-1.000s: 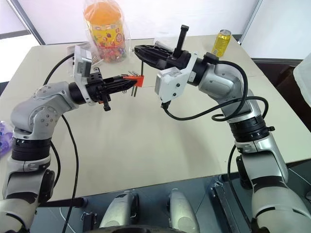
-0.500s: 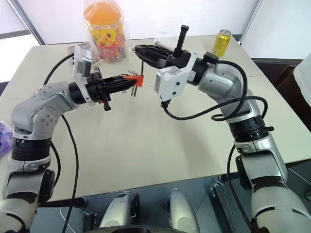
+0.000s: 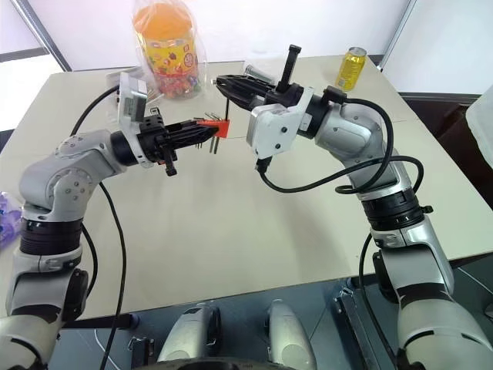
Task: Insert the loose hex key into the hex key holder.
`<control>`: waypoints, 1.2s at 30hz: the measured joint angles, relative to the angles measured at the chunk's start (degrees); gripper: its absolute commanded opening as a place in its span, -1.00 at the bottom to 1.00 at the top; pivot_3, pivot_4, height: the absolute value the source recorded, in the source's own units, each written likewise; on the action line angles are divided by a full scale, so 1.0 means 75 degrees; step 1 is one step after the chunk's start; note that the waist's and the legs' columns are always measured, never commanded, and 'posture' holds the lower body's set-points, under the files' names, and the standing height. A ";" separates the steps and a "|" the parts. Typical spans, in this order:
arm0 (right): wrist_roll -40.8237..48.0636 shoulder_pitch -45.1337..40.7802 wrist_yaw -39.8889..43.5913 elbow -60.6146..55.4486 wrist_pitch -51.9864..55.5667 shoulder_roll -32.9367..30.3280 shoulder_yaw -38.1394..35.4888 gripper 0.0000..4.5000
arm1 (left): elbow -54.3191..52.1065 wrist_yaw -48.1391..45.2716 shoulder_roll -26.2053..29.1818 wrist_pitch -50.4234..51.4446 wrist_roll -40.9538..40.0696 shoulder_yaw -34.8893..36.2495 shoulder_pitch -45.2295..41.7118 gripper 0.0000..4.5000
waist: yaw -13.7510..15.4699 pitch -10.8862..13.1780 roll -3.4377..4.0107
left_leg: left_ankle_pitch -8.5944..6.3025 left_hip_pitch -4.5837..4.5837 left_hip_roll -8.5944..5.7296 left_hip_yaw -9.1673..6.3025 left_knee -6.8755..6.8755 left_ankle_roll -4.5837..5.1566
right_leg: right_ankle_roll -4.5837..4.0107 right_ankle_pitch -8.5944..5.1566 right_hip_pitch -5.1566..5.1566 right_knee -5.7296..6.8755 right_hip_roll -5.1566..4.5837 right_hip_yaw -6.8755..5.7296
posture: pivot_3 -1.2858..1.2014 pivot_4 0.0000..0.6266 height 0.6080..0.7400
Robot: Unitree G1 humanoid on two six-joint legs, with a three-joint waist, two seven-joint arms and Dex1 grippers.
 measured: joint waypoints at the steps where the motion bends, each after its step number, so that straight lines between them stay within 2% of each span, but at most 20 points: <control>1: 0.0041 0.0026 0.0041 -0.0042 0.0049 0.0006 -0.0007 -0.66 | 0.0000 0.0005 -0.0012 0.0000 0.0000 0.0000 0.0000 -1.00 | -0.0001 0.0000 0.0000 | 0.0000 0.0000 0.0000 0.0000 0.0000 0.0000 | 0.0000 0.0000 0.0000 0.0000 0.0000 0.0000 | 0.03 -0.52 1.00; 3: 0.0061 0.0072 0.0148 -0.0094 0.0100 0.0050 0.0026 -0.34 | 0.0000 0.0027 -0.0045 -0.0001 -0.0027 0.0005 -0.0028 -1.00 | -0.0001 0.0000 0.0000 | 0.0000 0.0000 0.0000 -0.0001 0.0001 0.0000 | 0.0000 0.0000 0.0000 0.0002 0.0001 0.0000 | 0.03 -0.52 1.00; 7: 0.0091 0.0227 0.0310 -0.0140 0.0156 0.0076 0.0067 0.64 | -0.0007 0.0050 -0.0047 -0.0003 -0.0052 0.0017 -0.0043 -1.00 | -0.0002 0.0000 0.0000 | 0.0000 0.0000 0.0000 0.0000 0.0001 0.0000 | 0.0000 0.0000 0.0000 0.0002 0.0001 0.0000 | 0.03 -0.52 1.00; 9: 0.0097 0.0239 0.0357 -0.0191 0.0195 0.0084 0.0067 0.96 | -0.0007 0.0072 -0.0054 -0.0003 -0.0056 0.0019 -0.0043 -1.00 | -0.0001 0.0000 0.0000 | 0.0000 0.0000 0.0000 0.0000 0.0001 0.0000 | 0.0000 0.0000 0.0000 0.0002 0.0001 -0.0001 | 0.03 -0.52 1.00; 13: 0.0158 0.0492 0.0490 -0.0511 0.0537 0.0069 0.0055 0.96 | -0.0008 0.0125 -0.0110 -0.0016 -0.0056 0.0019 -0.0042 -1.00 | 0.0010 0.0000 0.0000 | 0.0000 0.0000 0.0000 -0.0001 0.0002 0.0000 | 0.0000 0.0000 0.0001 0.0002 0.0000 -0.0001 | 0.03 -0.52 1.00; 16: 0.0472 0.1013 0.0580 -0.0965 0.1337 -0.0007 -0.0166 0.96 | -0.0008 0.0216 -0.0214 -0.0023 -0.0054 0.0024 -0.0015 -1.00 | 0.0040 0.0000 0.0000 | 0.0000 0.0000 -0.0001 -0.0002 0.0007 0.0000 | 0.0000 0.0000 0.0005 0.0002 0.0000 -0.0002 | 0.03 -0.52 1.00; 21: 0.1270 0.2686 0.0573 -0.2214 0.3930 -0.0530 -0.1440 0.96 | -0.0069 0.0660 -0.0742 -0.0025 -0.0013 -0.0049 0.0499 -1.00 | 0.0226 -0.0001 0.0001 | 0.0000 0.0001 -0.0003 -0.0001 0.0015 0.0001 | 0.0000 0.0000 0.0012 0.0002 -0.0004 -0.0002 | 0.03 -0.52 1.00; 25: 0.1622 0.3647 0.0555 -0.3039 0.5425 -0.0953 -0.2280 0.96 | 0.0110 0.1163 -0.1485 -0.0022 0.0123 -0.0212 0.0768 -1.00 | 0.0241 -0.0001 0.0001 | 0.0000 0.0002 -0.0006 -0.0002 0.0024 0.0001 | 0.0000 0.0000 0.0015 0.0002 -0.0001 -0.0002 | 0.03 -0.52 1.00; 31: 0.1602 0.4647 0.0407 -0.3949 0.6297 -0.1337 -0.2970 0.96 | 0.1291 0.2226 -0.3140 -0.0031 0.0390 -0.0411 0.0944 -1.00 | 0.0237 -0.0003 0.0004 | -0.0001 0.0005 -0.0010 -0.0008 0.0025 0.0002 | 0.0002 0.0000 0.0023 -0.0001 0.0003 -0.0002 | 0.03 -0.52 1.00; 36: 0.1461 0.5204 0.0245 -0.4585 0.6631 -0.1376 -0.3159 0.96 | 0.2562 0.2791 -0.3844 0.0030 0.0641 -0.0422 0.0815 -1.00 | 0.0206 -0.0005 0.0007 | -0.0001 0.0008 -0.0009 -0.0014 0.0021 0.0003 | 0.0002 0.0000 0.0022 -0.0001 0.0010 -0.0002 | 0.03 -0.52 1.00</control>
